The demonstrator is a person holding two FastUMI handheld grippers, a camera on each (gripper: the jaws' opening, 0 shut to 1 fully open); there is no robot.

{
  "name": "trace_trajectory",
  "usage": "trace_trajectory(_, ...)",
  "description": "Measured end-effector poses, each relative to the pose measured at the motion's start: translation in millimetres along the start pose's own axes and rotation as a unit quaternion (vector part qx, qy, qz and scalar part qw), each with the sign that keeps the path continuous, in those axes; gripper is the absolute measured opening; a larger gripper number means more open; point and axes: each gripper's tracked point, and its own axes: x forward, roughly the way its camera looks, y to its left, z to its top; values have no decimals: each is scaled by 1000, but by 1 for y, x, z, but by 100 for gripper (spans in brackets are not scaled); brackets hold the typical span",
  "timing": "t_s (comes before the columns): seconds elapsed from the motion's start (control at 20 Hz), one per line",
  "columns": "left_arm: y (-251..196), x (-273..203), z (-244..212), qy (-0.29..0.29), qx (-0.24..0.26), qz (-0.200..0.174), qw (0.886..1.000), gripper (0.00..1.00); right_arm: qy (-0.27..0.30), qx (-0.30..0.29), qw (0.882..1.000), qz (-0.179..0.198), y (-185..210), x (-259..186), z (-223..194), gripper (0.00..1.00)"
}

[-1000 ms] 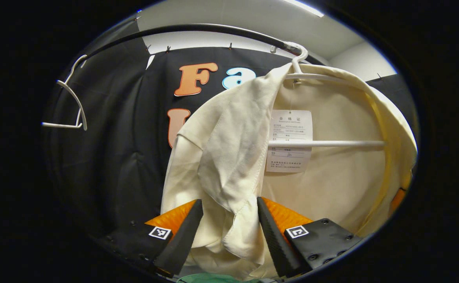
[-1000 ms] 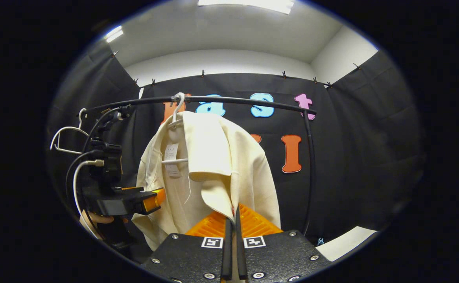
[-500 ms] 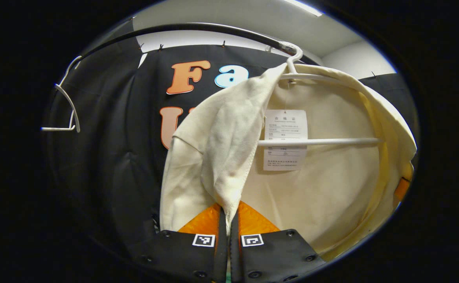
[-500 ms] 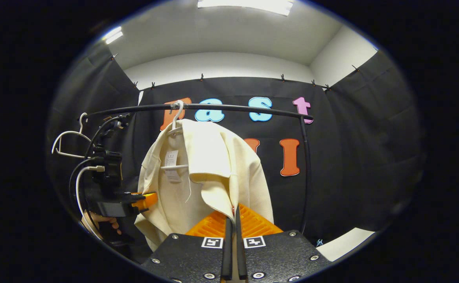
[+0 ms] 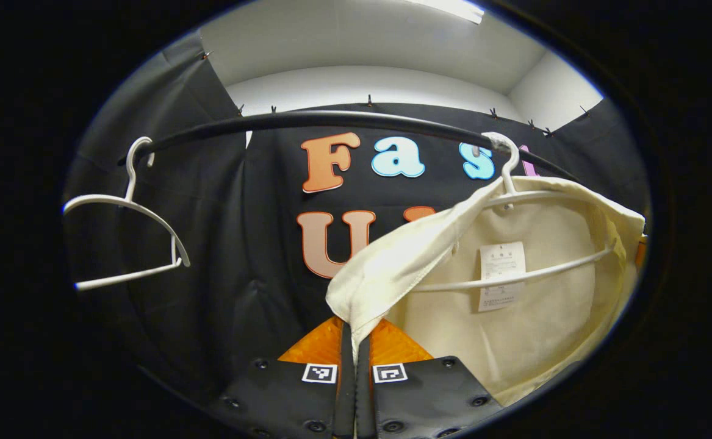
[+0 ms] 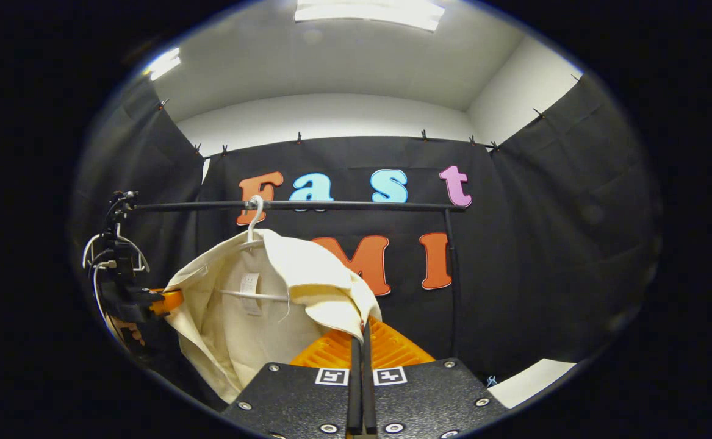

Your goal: Grasp the clothes on the hanger with both hands and then place them into the laundry hamper below.

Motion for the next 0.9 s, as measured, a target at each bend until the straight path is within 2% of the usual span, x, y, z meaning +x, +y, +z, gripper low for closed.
trace_trajectory(0.25,26,8,31,-23,34,24,999,7,-3,16,1000,-6,-29,17,20,0)
trace_trajectory(0.45,43,6,59,-56,87,50,993,7,-1,4,1000,-11,-43,37,28,0)
trace_trajectory(0.55,43,11,59,-53,94,50,993,7,8,17,1000,-9,-47,50,25,0)
trace_trajectory(0.75,49,19,45,-35,66,37,997,7,46,56,997,2,-53,72,-15,0)
trace_trajectory(0.9,55,24,29,-22,71,44,996,8,80,79,993,27,-38,79,-56,0)
